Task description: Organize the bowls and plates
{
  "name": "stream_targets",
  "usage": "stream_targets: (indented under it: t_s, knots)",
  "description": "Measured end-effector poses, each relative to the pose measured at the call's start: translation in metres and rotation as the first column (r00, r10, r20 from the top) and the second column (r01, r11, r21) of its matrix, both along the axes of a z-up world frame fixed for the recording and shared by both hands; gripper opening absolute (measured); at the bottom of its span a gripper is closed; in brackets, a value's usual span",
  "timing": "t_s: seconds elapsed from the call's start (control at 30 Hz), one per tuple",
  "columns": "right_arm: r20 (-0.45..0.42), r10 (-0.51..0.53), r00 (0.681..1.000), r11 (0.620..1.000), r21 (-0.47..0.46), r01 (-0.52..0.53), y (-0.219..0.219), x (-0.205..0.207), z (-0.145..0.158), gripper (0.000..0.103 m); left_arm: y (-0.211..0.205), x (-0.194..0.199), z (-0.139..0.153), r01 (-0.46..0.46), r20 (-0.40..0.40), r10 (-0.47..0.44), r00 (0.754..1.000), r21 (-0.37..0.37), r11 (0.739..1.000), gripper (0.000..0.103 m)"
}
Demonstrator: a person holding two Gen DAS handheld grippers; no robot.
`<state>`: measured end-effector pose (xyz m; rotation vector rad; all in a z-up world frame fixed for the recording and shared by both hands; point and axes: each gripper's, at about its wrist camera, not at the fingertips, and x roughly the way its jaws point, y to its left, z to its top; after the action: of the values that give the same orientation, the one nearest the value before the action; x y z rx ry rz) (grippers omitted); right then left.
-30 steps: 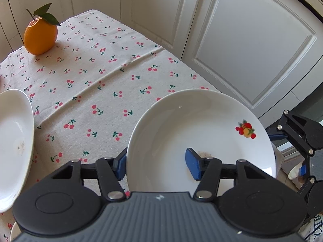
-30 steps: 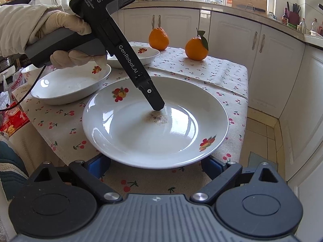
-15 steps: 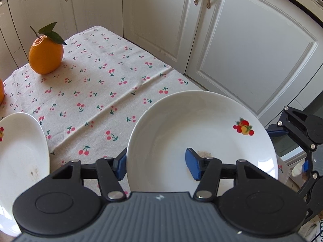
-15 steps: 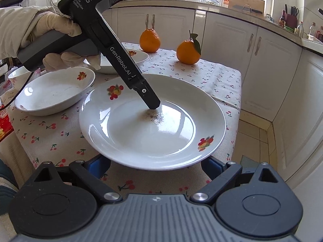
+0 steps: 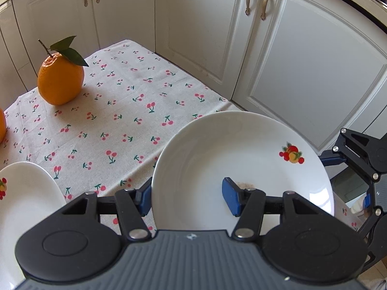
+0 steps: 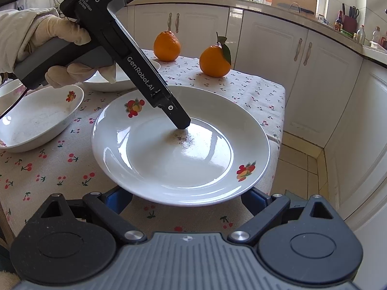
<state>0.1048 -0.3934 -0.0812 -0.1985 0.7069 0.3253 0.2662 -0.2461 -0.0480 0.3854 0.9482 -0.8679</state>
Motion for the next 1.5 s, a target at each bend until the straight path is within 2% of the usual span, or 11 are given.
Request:
stream_targets:
  t_s: [0.57,0.7,0.77,0.93,1.0,1.17,1.37,1.5]
  knots:
    - [-0.019,-0.018,1.000,1.000,0.018,0.018,-0.004,0.023,-0.005,0.098,-0.002,0.020,-0.010,-0.045,0.004,0.045,0.999,-0.011,0.999,0.058]
    - [-0.019,-0.021,1.000,1.000,0.022,0.022,0.000,0.021,-0.004,0.103,-0.003,0.014,-0.007,-0.036,0.041,0.036,0.999,0.001,0.999,0.067]
    - [-0.024,-0.025,0.999,0.999,0.031,0.026,-0.001,0.021,-0.002,0.103,-0.001,0.010,-0.003,-0.043,0.064,0.043,0.997,0.001,0.999,0.075]
    - [-0.025,-0.054,0.998,0.998,0.036,0.055,0.000,0.013,0.008,0.103,0.010,-0.004,0.017,-0.062,0.120,0.065,0.991,-0.023,0.998,0.079]
    - [-0.013,-0.065,0.998,0.997,0.036,0.065,0.001,0.005,0.014,0.103,0.017,-0.015,0.027,-0.059,0.148,0.064,0.987,-0.038,0.998,0.084]
    - [0.046,-0.102,0.994,0.993,0.061,0.099,0.008,-0.017,0.038,0.103,0.040,-0.052,0.054,-0.078,0.244,0.099,0.965,-0.093,0.993,0.089]
    - [0.119,-0.149,0.982,0.982,0.132,0.133,0.022,-0.037,0.066,0.103,0.078,-0.106,0.071,-0.118,0.349,0.161,0.923,-0.143,0.983,0.092]
    - [0.116,-0.152,0.982,0.980,0.148,0.134,0.036,-0.045,0.071,0.103,0.106,-0.147,0.073,-0.150,0.432,0.205,0.878,-0.159,0.976,0.095]
